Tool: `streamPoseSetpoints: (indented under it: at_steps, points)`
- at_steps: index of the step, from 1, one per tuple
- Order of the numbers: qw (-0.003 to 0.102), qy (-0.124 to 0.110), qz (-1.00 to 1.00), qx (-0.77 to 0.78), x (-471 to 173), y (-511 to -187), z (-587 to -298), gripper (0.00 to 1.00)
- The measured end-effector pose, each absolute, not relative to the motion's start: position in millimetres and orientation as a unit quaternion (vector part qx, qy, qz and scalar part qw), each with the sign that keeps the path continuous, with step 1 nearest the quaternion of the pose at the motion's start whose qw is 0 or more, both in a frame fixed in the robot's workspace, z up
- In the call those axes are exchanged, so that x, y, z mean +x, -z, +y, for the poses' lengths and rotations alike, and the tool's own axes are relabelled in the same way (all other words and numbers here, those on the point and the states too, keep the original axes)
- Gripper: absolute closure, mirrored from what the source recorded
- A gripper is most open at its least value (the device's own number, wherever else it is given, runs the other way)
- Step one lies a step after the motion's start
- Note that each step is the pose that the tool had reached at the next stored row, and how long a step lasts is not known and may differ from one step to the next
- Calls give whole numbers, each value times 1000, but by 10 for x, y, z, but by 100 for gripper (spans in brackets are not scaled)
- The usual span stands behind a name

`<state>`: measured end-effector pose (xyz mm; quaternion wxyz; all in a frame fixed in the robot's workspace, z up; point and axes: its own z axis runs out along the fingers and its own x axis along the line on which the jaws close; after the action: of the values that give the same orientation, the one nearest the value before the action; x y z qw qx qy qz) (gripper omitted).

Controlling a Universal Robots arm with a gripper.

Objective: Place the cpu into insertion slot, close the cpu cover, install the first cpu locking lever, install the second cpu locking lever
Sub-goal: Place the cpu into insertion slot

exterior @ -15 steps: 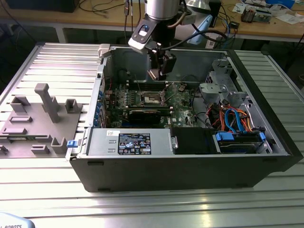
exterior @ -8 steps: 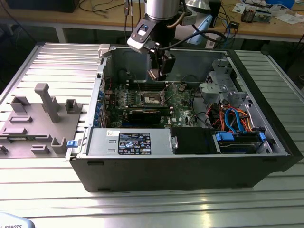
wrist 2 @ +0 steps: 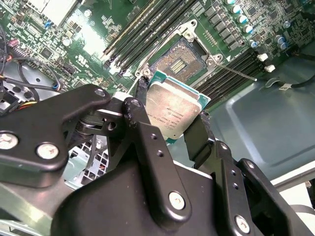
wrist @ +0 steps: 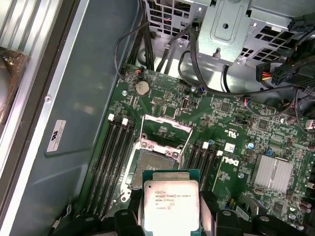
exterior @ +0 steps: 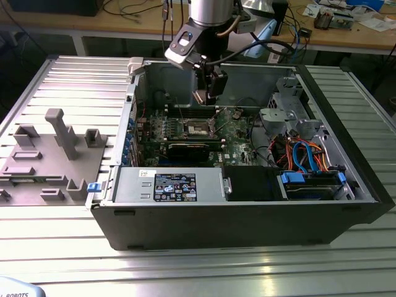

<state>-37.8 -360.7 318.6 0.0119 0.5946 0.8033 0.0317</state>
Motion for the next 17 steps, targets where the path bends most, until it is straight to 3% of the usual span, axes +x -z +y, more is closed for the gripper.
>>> streamPoseSetpoints:
  at_steps: [17]
  points:
    - [13,-31,785,618,-378,-3186,-3607,45]
